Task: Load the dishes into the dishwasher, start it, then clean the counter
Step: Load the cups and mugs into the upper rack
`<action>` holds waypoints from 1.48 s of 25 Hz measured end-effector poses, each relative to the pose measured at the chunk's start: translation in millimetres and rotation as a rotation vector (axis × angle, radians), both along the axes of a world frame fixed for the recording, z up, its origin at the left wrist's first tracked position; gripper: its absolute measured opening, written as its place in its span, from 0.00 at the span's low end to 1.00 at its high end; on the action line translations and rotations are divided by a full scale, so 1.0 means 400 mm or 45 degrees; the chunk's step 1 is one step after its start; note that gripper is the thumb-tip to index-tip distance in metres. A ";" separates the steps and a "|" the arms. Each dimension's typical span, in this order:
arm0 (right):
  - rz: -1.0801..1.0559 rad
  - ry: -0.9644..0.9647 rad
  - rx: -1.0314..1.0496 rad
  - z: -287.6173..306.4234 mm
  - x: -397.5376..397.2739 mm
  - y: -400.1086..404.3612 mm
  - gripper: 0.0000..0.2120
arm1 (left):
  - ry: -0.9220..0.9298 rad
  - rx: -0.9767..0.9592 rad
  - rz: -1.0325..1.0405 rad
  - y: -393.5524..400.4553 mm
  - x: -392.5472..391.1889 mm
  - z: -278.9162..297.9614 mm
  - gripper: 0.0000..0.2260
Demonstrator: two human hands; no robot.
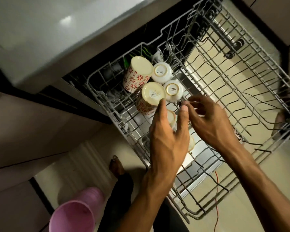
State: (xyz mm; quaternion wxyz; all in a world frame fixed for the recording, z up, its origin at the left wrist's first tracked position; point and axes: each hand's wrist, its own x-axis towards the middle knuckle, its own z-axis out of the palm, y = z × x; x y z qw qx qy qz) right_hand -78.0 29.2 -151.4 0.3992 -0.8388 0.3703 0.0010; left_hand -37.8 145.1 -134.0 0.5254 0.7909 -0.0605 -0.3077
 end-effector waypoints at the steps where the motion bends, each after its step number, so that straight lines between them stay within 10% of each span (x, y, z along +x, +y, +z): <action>1: 0.048 -0.008 -0.032 0.029 0.000 0.016 0.24 | -0.080 0.026 -0.009 0.015 0.008 0.025 0.31; 37: 0.938 -0.580 -0.094 0.742 0.219 0.619 0.24 | -0.506 0.037 0.692 0.682 0.161 0.713 0.32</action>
